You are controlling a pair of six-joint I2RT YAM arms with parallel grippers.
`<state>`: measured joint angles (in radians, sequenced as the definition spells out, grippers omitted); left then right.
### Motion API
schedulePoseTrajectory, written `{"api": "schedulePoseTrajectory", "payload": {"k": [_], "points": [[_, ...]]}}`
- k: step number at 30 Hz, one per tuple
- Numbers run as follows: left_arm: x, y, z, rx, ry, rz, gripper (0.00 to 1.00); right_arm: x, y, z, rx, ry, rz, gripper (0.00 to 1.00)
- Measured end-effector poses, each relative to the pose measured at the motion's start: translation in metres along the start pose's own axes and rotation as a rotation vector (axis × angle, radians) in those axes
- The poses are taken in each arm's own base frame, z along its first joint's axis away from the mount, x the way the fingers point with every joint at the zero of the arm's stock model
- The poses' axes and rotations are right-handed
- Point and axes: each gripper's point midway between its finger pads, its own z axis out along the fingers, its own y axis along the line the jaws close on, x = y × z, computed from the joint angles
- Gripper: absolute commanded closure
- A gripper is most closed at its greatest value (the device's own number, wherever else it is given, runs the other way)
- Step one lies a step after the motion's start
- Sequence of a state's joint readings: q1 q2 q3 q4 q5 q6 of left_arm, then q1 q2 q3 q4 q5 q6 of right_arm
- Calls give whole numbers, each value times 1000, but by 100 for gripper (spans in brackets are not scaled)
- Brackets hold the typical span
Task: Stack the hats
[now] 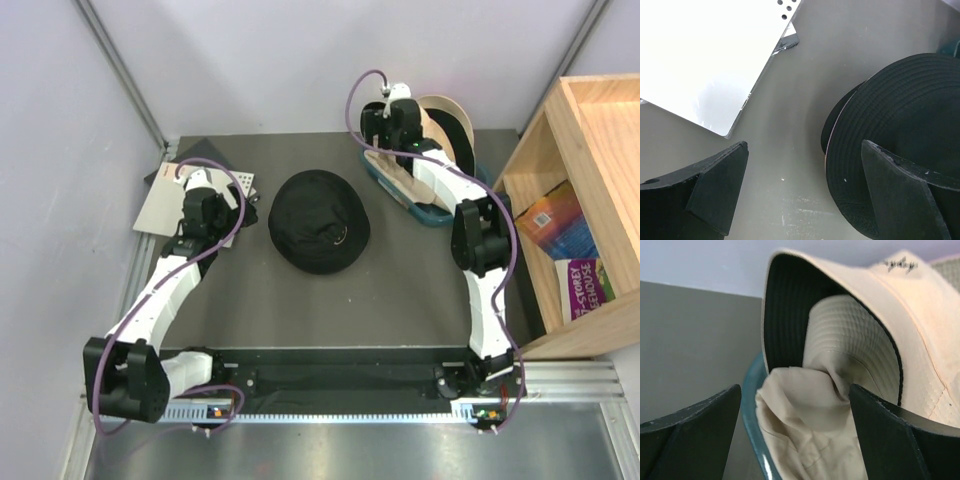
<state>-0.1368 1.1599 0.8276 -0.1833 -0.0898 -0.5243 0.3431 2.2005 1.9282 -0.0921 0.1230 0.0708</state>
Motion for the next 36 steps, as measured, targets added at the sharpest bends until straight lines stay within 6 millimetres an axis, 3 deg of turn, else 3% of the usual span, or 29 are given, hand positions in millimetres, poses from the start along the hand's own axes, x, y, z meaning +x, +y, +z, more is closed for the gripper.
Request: {"api": "schedulePoseTrajectory", "payload": {"k": [7,9,10,12,13,16,21,24,27,29,36], "points": [[-9,-3,-9,14,-33,-1,1,30,-18,6,55,93,2,11],[-10,-3,-11,16,-37,-2,1,29,-20,6,66,92,2,20],[-11,-3,-11,16,-37,-2,1,29,-22,6,73,92,2,35],[-10,-3,-12,16,-36,-2,1,29,-22,6,76,92,-3,50],[-10,-2,-12,15,-35,-1,1,29,-23,6,77,91,-3,70],[-10,-2,-15,15,-35,-1,1,27,-22,7,67,82,-13,100],[-14,-3,-25,21,-47,7,1,22,-22,6,45,75,-35,100],[-19,-5,-35,33,-68,14,1,16,-19,-8,18,71,-39,100],[-26,-8,-46,52,-96,17,1,0,-16,-47,-16,52,-34,100],[-33,-13,-53,75,-115,18,1,-28,-13,-85,-49,0,-25,100],[-49,-42,-77,222,-152,43,1,-164,18,-237,-274,-341,-27,100]]}}
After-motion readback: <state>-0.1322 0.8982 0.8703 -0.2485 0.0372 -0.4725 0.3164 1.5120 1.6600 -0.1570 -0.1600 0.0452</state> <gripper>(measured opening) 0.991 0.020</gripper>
